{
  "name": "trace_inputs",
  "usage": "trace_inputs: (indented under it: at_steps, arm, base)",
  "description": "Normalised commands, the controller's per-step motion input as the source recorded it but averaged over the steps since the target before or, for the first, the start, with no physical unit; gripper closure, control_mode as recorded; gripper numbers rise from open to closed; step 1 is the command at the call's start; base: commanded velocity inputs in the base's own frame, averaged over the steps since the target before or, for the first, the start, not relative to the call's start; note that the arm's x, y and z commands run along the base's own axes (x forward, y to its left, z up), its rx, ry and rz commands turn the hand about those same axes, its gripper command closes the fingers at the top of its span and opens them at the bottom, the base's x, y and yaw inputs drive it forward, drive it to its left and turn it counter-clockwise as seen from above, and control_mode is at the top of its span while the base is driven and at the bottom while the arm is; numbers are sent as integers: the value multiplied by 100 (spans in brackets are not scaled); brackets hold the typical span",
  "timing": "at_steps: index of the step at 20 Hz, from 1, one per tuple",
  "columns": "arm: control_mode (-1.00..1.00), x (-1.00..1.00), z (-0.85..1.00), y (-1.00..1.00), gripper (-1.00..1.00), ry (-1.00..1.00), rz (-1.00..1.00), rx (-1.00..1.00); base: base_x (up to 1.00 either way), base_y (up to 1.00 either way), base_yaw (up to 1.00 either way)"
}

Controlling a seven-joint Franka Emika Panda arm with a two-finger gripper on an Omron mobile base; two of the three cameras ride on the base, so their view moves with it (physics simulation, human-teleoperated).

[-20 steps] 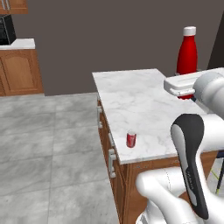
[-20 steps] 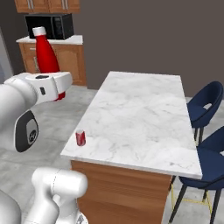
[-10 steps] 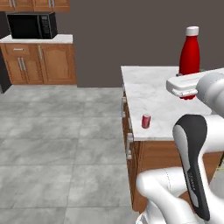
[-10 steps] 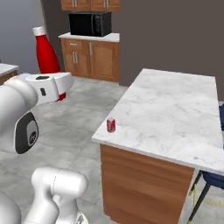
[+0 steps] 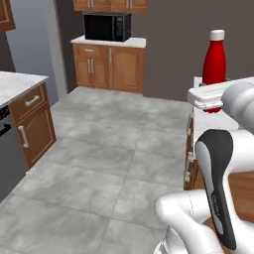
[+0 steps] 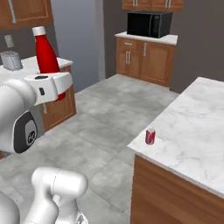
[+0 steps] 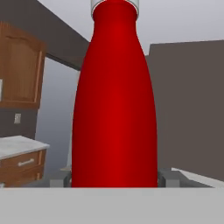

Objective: Pick the water bottle, can from the counter and place them in the open cabinet.

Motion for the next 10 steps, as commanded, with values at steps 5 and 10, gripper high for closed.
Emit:
trace_inputs:
  at_steps: [5,10]
  arm:
    - [100,0,0,0,100,0,0,0]
    - [100,0,0,0,100,0,0,0]
  base:
    - [-7,19,56]
    - [0,26,52]
